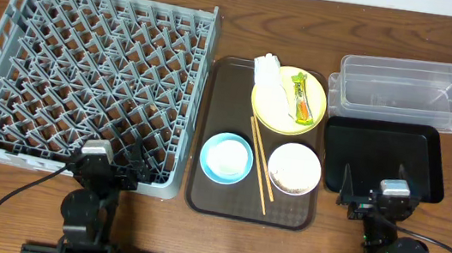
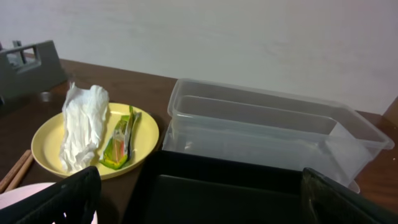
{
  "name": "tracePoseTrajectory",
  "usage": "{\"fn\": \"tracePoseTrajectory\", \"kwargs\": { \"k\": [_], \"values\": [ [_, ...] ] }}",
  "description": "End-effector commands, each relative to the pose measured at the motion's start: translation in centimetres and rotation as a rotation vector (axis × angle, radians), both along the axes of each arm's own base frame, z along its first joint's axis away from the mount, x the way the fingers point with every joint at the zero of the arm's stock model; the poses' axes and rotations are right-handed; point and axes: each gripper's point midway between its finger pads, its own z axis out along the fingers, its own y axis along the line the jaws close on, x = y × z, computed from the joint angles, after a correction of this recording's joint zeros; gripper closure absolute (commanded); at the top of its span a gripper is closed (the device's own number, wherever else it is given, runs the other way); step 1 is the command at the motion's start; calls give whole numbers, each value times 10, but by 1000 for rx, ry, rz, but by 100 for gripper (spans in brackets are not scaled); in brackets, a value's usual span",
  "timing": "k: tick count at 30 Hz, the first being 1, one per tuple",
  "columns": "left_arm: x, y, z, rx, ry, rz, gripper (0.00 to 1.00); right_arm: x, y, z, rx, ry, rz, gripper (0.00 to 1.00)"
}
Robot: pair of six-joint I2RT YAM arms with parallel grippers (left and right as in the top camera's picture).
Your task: Sort waste into correct bins and load items into the dishwasher
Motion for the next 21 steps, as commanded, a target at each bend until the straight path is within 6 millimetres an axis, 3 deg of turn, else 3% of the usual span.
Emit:
{"fn": "tracePoseTrajectory", "kwargs": {
  "k": [1,6,12,17,21],
  "values": [
    [-1,0,16,-9,65,1,1,0,-1,20,73,-9,-17,1],
    [7,0,30,-16,203,0,1,12,-1,27,93,92,-24,1],
    [18,-1,44,-32,430,-10,0,49,2,49,82,341,-27,1],
    [11,-2,39,-45,674,-8,1,79,8,66,86,583,-10,1],
    [10,-2,37,-45,688,-8,1,85,24,68,117,588,77,1]
  ]
}}
